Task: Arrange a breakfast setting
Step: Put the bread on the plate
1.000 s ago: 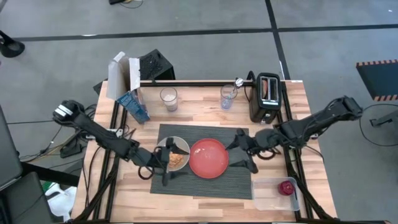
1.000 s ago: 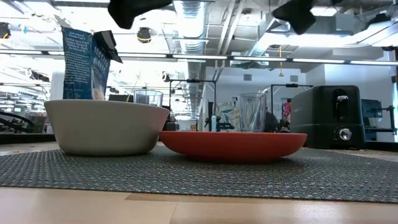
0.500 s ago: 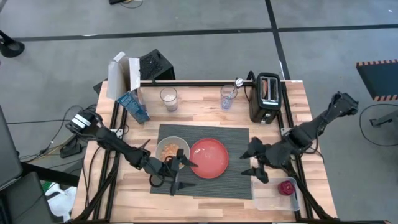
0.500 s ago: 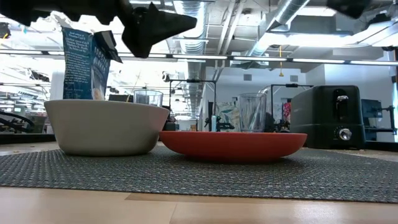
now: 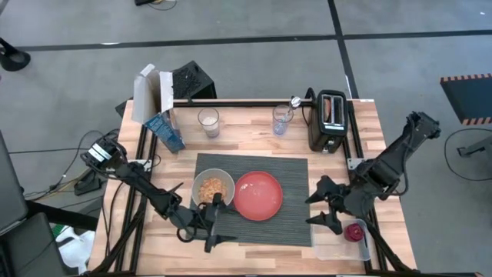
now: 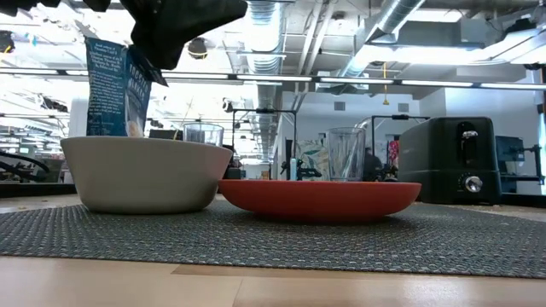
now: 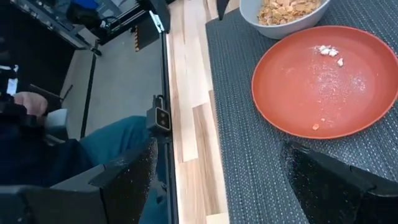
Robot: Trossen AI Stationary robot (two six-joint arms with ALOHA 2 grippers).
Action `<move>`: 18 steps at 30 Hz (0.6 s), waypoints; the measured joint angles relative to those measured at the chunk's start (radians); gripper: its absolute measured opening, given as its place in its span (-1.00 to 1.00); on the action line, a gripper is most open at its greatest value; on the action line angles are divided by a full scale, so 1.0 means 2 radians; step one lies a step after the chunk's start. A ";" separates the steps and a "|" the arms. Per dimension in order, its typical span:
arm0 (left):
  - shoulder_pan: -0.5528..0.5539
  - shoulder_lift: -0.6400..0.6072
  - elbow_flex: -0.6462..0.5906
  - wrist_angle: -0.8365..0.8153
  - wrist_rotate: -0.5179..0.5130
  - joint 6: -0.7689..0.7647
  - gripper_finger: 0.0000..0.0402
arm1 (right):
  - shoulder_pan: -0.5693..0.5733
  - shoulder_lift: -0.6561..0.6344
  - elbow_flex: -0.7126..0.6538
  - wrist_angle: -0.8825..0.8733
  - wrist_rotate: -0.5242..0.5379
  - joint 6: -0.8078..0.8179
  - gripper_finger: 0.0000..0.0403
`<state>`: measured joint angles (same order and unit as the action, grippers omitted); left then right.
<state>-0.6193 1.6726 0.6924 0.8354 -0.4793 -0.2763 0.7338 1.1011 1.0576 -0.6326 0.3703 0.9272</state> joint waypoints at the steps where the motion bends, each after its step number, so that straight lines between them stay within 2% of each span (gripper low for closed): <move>1: 0.000 0.000 0.001 0.000 -0.002 -0.003 0.81 | -0.001 0.000 0.000 -0.005 0.005 0.000 0.82; 8: -0.001 0.000 0.001 -0.007 -0.021 -0.030 0.81 | -0.051 -0.013 0.000 -0.056 0.013 0.000 0.82; 18: -0.001 0.000 0.001 -0.020 -0.032 -0.038 0.81 | -0.190 -0.061 0.000 -0.146 0.013 -0.039 0.82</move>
<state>-0.6205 1.6722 0.6941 0.7949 -0.5426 -0.3526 0.3531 0.9790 1.0576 -0.9252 0.3958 0.8496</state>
